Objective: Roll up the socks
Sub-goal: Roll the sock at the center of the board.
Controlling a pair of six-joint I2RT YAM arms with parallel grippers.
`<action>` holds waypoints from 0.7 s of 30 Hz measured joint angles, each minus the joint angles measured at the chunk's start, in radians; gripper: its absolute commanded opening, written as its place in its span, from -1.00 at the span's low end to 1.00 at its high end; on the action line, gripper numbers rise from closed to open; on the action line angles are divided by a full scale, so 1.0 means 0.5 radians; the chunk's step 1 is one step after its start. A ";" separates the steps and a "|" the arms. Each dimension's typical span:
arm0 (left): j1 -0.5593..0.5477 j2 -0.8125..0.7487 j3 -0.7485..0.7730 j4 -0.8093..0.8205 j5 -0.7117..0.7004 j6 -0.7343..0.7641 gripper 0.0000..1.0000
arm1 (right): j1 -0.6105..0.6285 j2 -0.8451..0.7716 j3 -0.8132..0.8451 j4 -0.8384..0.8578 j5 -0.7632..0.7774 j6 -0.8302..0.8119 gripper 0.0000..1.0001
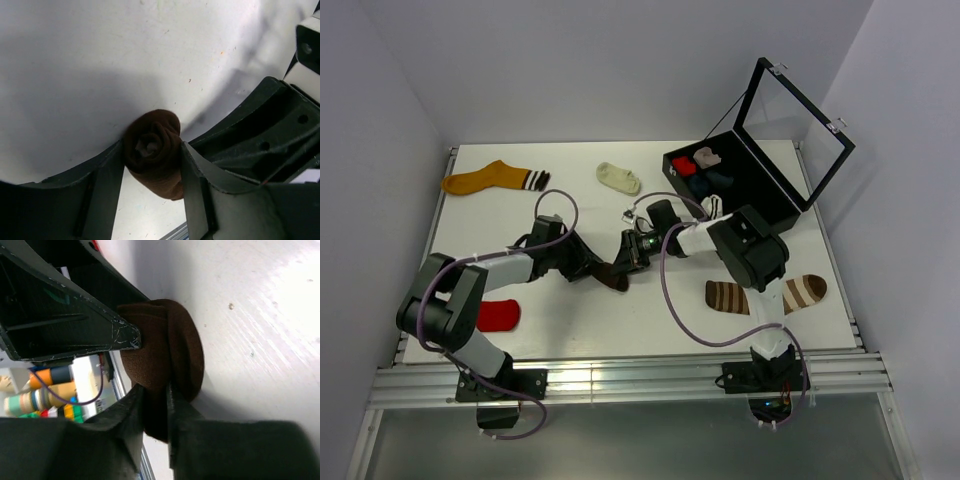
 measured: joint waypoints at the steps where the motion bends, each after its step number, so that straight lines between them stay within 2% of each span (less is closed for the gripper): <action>1: -0.002 0.016 0.016 0.000 0.003 0.001 -0.02 | 0.001 -0.014 0.001 -0.028 0.026 -0.019 -0.38; 4: -0.020 0.072 0.090 -0.060 -0.008 0.008 -0.10 | 0.013 -0.110 0.002 -0.173 0.179 -0.117 -0.07; 10: -0.085 0.154 0.293 -0.290 -0.108 0.063 -0.15 | 0.121 -0.418 0.002 -0.513 0.764 -0.423 0.16; 17: -0.137 0.233 0.486 -0.531 -0.188 0.163 -0.14 | 0.452 -0.836 0.008 -0.682 1.558 -0.807 0.29; 21: -0.150 0.254 0.542 -0.605 -0.207 0.195 -0.13 | 0.697 -0.845 0.096 -0.726 1.871 -1.022 0.30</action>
